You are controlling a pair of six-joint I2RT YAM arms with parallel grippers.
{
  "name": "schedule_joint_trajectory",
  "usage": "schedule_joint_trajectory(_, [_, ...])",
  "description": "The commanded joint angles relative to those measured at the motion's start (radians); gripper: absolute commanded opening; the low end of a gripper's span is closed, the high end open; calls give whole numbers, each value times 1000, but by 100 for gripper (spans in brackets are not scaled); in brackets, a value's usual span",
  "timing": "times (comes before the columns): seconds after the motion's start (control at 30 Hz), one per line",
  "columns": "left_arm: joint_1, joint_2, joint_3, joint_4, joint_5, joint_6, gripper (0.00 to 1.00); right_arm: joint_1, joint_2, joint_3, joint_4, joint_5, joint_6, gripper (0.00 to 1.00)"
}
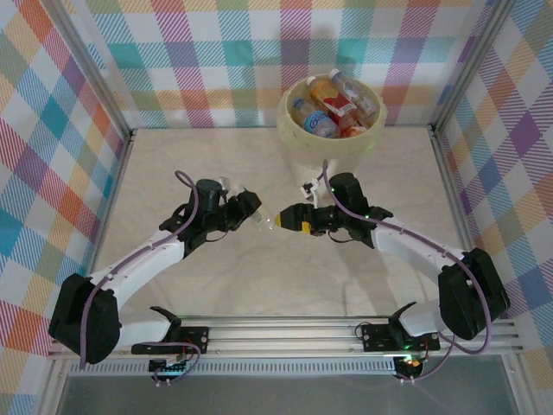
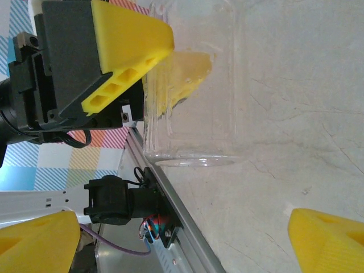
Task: Put the plastic bottles in the bin
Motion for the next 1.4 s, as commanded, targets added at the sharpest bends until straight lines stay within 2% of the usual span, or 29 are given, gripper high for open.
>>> schedule_joint_trajectory(0.0, [-20,15,33,63,15,-40,60,10,21,18,75,-17,27,93])
schedule_joint_trajectory(0.27, [-44,34,58,73,22,-64,60,31,80,33,154,-19,57,90])
schedule_joint_trajectory(0.53, [-51,61,59,94,42,-91,60,43,172,87,242,-15,99,82])
schedule_joint_trajectory(0.83, [-53,63,63,103,53,-102,62,51,170,83,208,20,81,59])
schedule_joint_trajectory(1.0, [-43,48,96,96,70,-105,84,48,104,48,155,45,41,50])
schedule_joint_trajectory(1.17, [-21,15,146,50,73,-82,99,29,18,29,84,56,6,46])
schedule_joint_trajectory(1.27, [15,-32,175,9,74,-57,100,9,-49,28,-11,91,-43,45])
schedule_joint_trajectory(1.37, [51,-84,208,-28,100,10,100,-16,-128,43,-162,191,-129,44])
